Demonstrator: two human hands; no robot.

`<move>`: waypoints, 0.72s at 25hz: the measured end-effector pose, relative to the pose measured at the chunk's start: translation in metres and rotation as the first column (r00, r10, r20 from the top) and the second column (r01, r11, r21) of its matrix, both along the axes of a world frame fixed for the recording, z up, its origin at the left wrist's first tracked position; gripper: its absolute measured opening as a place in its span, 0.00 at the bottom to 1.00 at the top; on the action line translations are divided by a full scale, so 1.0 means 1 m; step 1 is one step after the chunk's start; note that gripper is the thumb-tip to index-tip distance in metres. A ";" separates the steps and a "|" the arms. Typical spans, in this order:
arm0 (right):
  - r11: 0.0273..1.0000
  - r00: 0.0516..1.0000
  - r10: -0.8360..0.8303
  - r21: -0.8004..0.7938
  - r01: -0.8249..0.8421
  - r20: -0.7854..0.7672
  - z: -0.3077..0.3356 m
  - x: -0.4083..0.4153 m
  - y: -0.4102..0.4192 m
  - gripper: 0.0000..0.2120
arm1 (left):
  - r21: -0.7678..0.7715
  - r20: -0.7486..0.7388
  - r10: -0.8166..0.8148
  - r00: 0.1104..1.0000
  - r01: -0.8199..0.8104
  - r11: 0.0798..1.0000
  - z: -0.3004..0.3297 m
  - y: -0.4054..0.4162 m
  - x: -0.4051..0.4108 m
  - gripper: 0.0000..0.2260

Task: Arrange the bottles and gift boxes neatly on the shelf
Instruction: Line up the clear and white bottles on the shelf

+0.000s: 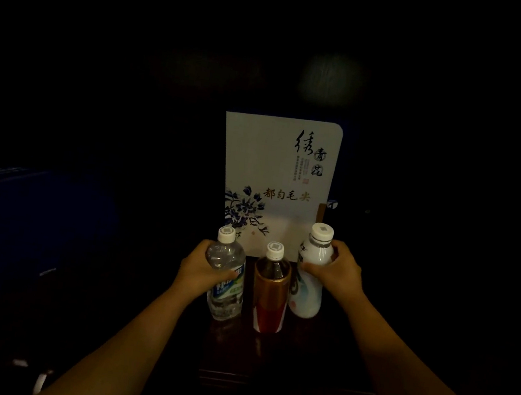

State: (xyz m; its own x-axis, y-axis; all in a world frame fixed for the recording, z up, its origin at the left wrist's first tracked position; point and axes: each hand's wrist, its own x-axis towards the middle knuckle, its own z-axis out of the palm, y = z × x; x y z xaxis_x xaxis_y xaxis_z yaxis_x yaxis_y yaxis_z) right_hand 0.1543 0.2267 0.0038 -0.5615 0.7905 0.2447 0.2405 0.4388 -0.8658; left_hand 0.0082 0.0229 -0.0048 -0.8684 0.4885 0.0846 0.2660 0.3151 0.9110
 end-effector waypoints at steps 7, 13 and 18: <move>0.995 0.994 -0.093 0.037 0.095 -0.050 0.018 0.054 -0.026 0.36 | 0.038 -0.078 0.027 0.997 -0.024 0.999 0.014 -0.041 0.032 0.30; 0.995 0.995 -0.082 0.052 0.085 -0.062 0.019 0.118 -0.066 0.36 | 0.087 -0.099 -0.101 0.990 0.110 0.990 0.025 -0.069 0.086 0.26; 0.998 0.990 0.004 0.058 0.004 -0.142 0.011 0.169 -0.087 0.31 | 0.187 -0.096 -0.204 0.974 0.219 0.958 0.020 -0.078 0.146 0.24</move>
State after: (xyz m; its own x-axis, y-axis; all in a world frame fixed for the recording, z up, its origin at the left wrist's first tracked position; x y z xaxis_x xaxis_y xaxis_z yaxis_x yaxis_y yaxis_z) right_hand 0.3237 0.1393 0.0150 -0.5177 0.7725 0.3677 0.1168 0.4896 -0.8641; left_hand 0.1544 -0.0552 0.0153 -0.7342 0.6281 0.2576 0.3772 0.0621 0.9240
